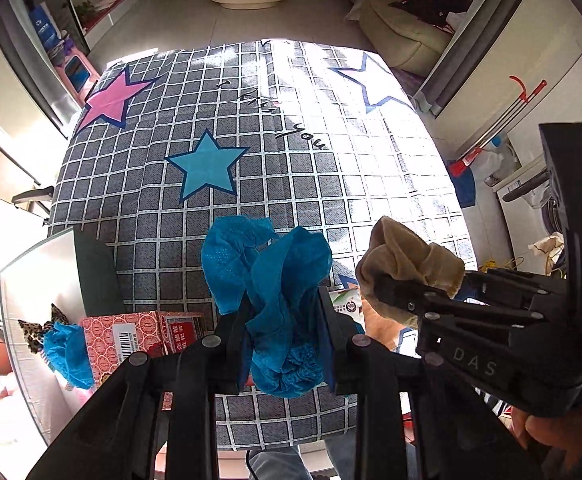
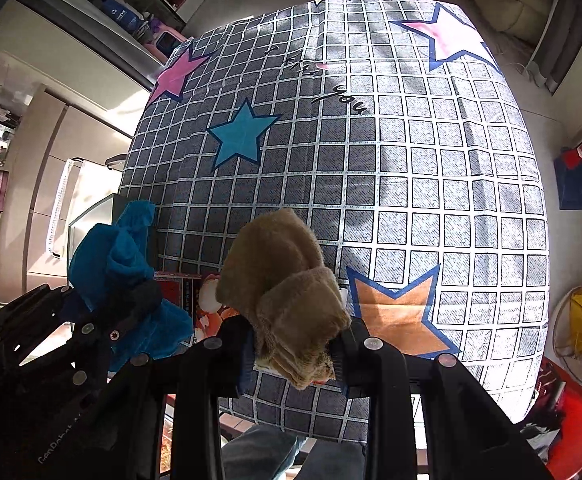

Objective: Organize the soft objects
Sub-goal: 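Carry the blue glove and beige sock over the white box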

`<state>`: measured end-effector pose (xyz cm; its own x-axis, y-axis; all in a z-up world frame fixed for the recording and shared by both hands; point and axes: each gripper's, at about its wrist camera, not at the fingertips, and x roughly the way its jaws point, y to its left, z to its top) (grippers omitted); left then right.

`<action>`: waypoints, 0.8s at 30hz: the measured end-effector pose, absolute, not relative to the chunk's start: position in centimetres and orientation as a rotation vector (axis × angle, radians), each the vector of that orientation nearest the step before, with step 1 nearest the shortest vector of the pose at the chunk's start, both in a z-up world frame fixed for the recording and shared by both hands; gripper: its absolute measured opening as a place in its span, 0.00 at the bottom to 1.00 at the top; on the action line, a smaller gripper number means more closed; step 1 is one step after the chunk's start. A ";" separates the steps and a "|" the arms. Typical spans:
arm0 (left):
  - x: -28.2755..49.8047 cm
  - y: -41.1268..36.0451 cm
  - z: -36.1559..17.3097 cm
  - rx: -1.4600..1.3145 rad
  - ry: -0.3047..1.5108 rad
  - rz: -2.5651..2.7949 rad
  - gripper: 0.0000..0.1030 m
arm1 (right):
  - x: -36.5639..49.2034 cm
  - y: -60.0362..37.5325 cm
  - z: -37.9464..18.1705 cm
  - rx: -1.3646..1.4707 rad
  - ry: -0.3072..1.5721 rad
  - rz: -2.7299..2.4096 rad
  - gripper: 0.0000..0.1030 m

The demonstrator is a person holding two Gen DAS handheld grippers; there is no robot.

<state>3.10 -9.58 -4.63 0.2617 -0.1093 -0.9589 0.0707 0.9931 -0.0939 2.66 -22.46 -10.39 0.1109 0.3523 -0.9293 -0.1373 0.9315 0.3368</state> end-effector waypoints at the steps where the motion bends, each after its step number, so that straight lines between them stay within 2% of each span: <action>1: 2.8 -9.0 -4.3 -0.038 1.292 -0.114 0.29 | 2.5 -21.9 -10.0 0.176 1.411 0.372 0.32; 12: -0.8 -0.7 -2.7 -0.119 1.244 0.037 0.29 | 1.2 -14.0 -7.9 0.050 1.381 0.518 0.32; 24: -6.7 9.4 -4.9 -0.274 1.265 0.284 0.29 | -0.3 -3.6 -6.6 -0.150 1.356 0.724 0.32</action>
<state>-6.66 9.41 -4.91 0.2758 0.0587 -0.9594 -0.3577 0.9327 -0.0458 -0.32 -3.64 -6.58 0.0352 0.3855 -0.9220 -0.5519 0.7766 0.3037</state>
